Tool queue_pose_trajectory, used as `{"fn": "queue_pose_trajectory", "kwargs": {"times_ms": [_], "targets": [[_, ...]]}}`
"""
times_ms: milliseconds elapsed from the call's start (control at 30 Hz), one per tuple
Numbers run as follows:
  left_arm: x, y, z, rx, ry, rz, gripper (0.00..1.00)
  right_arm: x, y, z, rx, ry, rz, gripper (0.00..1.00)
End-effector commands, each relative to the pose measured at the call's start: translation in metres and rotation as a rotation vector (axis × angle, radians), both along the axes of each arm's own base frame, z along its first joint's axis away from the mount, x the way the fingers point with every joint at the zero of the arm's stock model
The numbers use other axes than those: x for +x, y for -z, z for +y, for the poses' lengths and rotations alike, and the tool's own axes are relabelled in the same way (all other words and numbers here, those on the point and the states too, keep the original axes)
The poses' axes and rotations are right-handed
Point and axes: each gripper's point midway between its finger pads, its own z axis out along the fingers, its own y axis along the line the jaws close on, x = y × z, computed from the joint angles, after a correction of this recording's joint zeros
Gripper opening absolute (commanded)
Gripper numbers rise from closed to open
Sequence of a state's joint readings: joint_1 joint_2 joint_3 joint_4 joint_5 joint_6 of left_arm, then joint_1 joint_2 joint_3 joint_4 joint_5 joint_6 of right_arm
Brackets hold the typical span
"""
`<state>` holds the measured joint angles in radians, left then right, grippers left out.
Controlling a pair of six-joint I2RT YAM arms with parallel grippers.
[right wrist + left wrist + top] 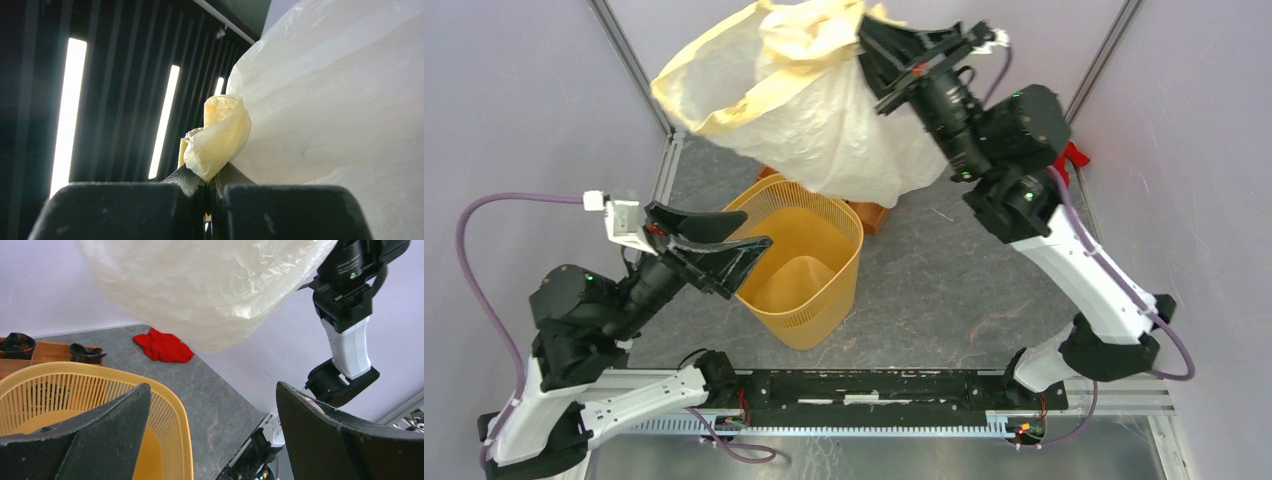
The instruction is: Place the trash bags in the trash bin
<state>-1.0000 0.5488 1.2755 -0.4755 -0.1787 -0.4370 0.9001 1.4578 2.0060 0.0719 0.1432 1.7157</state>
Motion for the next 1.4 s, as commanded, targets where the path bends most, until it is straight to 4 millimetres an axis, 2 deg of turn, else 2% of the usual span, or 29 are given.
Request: {"fn": "queue_pose_trajectory", "kwargs": {"times_ms": [0, 133, 233, 300, 467, 500, 600, 700, 767, 800, 900, 967, 1033, 1100, 1167, 1233, 1367], "targets": [[0.012, -0.011, -0.005, -0.094, -0.042, -0.04, 1.0, -0.03, -0.026, 0.016, 0.103, -0.086, -0.022, 0.01], [0.02, -0.009, 0.004, -0.101, -0.112, -0.097, 1.0, -0.04, -0.018, 0.035, 0.093, -0.115, 0.007, 0.01], [0.024, -0.005, 0.026, -0.172, -0.198, -0.103, 1.0, -0.04, -0.009, 0.044, 0.074, -0.124, 0.032, 0.01], [0.02, -0.006, 0.04, -0.248, -0.214, -0.127, 1.0, -0.042, -0.002, 0.052, 0.067, -0.141, 0.059, 0.01], [0.015, -0.006, 0.031, -0.274, -0.159, -0.124, 0.99, -0.053, 0.008, 0.073, 0.045, -0.209, 0.085, 0.01], [0.012, -0.01, 0.03, -0.277, -0.145, -0.129, 0.95, -0.054, 0.012, 0.075, 0.036, -0.213, 0.089, 0.01], [0.01, -0.018, 0.032, -0.297, -0.134, -0.129, 0.72, -0.049, 0.031, 0.071, 0.02, -0.187, 0.12, 0.01], [0.007, -0.021, 0.031, -0.299, -0.119, -0.136, 0.44, -0.041, 0.059, 0.07, -0.026, -0.153, 0.177, 0.01], [0.006, -0.018, 0.031, -0.293, -0.115, -0.115, 0.22, -0.032, 0.077, 0.07, -0.109, -0.102, 0.218, 0.01], [0.005, -0.019, 0.033, -0.294, -0.11, -0.103, 0.16, -0.028, 0.087, 0.068, -0.16, -0.067, 0.238, 0.01], [0.004, -0.007, 0.034, -0.246, -0.109, -0.041, 0.1, -0.013, 0.107, 0.049, -0.239, 0.061, 0.254, 0.01], [0.015, 0.01, 0.037, -0.207, -0.169, 0.069, 0.05, 0.001, 0.123, 0.033, -0.296, 0.177, 0.249, 0.01], [0.029, 0.031, 0.035, -0.166, -0.235, 0.216, 0.02, 0.019, 0.147, 0.013, -0.379, 0.301, 0.285, 0.01], [0.032, 0.041, 0.016, -0.12, -0.206, 0.296, 0.02, 0.03, 0.163, -0.008, -0.432, 0.419, 0.301, 0.01], [0.03, 0.045, -0.014, -0.086, -0.112, 0.339, 0.02, 0.034, 0.17, -0.025, -0.462, 0.502, 0.298, 0.01], [0.025, 0.037, -0.038, -0.074, -0.011, 0.331, 0.02, 0.035, 0.164, -0.04, -0.484, 0.571, 0.262, 0.01], [0.012, -0.012, -0.055, -0.115, 0.115, 0.226, 0.02, 0.027, 0.14, -0.059, -0.516, 0.65, 0.149, 0.01]]}}
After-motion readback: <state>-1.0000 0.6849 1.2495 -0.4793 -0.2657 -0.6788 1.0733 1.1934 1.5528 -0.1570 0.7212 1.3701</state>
